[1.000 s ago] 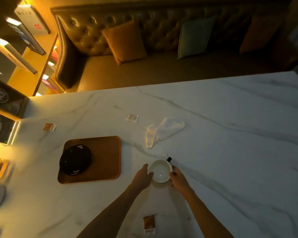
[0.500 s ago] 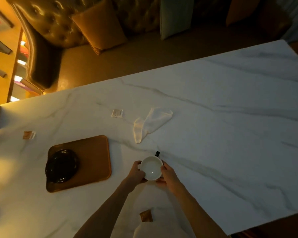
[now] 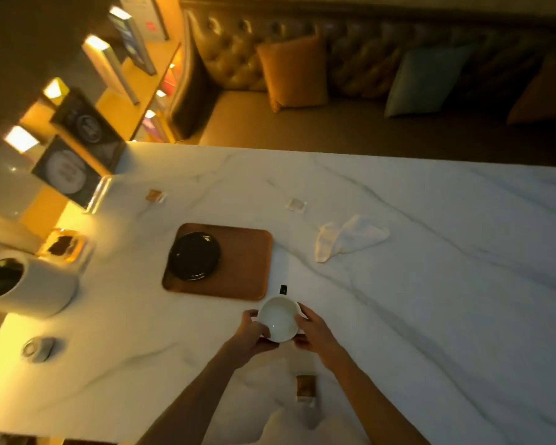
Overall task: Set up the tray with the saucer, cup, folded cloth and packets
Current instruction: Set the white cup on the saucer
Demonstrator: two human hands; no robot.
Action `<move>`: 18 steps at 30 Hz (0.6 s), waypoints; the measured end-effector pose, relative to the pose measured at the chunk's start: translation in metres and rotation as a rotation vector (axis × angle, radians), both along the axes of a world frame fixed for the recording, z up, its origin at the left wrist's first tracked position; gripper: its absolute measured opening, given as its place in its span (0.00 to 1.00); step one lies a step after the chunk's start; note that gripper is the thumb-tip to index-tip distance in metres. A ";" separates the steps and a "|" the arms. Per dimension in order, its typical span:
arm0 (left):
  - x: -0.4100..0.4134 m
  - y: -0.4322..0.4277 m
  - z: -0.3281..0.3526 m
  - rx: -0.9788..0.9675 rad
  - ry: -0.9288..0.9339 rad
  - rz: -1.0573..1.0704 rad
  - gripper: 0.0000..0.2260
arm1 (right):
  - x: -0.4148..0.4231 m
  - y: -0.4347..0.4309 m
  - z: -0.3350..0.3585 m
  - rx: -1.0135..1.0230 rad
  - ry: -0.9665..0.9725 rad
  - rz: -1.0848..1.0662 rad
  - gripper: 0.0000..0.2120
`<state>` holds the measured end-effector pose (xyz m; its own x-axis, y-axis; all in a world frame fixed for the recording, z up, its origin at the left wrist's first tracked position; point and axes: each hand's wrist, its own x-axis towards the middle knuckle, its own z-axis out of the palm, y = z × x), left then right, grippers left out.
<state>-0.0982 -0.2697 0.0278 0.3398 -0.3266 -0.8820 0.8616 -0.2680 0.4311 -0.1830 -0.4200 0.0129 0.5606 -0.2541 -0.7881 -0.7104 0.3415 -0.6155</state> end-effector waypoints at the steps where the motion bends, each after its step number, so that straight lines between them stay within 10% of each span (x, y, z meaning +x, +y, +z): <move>1: 0.003 0.015 0.004 -0.010 -0.006 0.022 0.29 | 0.004 0.014 0.002 0.015 -0.025 0.022 0.19; 18: 0.081 0.209 0.019 0.076 -0.093 0.012 0.29 | 0.087 0.211 0.012 0.163 -0.108 0.037 0.22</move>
